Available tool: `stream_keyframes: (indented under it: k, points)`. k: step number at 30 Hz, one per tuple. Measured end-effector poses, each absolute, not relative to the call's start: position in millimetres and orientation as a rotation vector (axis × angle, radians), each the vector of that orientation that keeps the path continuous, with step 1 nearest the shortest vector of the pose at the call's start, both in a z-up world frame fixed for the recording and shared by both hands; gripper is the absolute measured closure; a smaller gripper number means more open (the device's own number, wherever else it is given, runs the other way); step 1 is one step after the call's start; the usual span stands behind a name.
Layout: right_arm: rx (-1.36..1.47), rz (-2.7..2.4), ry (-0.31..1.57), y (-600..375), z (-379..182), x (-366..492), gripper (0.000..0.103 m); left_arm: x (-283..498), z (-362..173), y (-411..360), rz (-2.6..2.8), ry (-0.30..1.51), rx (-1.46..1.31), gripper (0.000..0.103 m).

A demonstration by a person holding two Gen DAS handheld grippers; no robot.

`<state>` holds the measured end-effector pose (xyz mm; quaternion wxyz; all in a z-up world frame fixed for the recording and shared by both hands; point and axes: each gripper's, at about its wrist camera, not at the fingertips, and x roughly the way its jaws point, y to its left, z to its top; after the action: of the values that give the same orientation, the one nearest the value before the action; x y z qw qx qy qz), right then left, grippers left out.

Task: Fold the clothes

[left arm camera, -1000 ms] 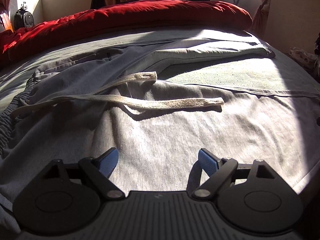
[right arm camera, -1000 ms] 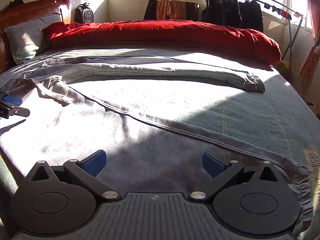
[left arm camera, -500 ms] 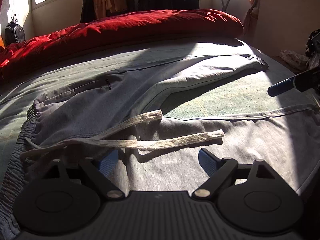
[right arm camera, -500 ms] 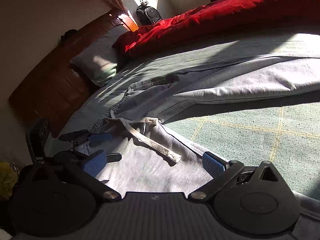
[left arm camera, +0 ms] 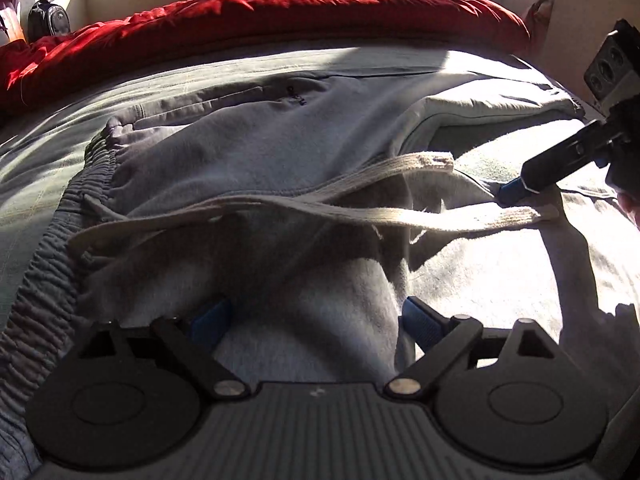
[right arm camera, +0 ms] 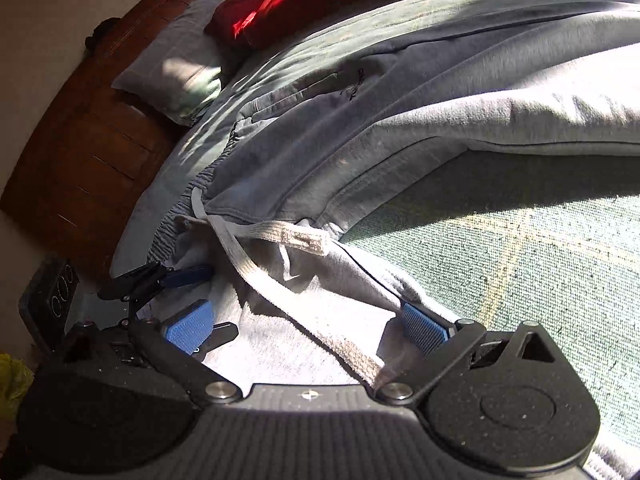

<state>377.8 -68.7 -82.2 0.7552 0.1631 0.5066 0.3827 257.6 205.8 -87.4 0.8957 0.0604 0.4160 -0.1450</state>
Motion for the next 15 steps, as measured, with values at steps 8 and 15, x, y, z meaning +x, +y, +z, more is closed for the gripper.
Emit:
stream_keyframes:
  k: [8, 15]
  points:
    - [0.269, 0.818, 1.047, -72.0, -52.3, 368.6, 0.0, 258.4, -84.1, 221.0, -0.272, 0.823, 0.14, 0.008]
    - [0.439, 0.928, 1.092, -26.7, -67.5, 401.4, 0.0, 258.1, -88.7, 251.1, -0.245, 0.82, 0.044, 0.008]
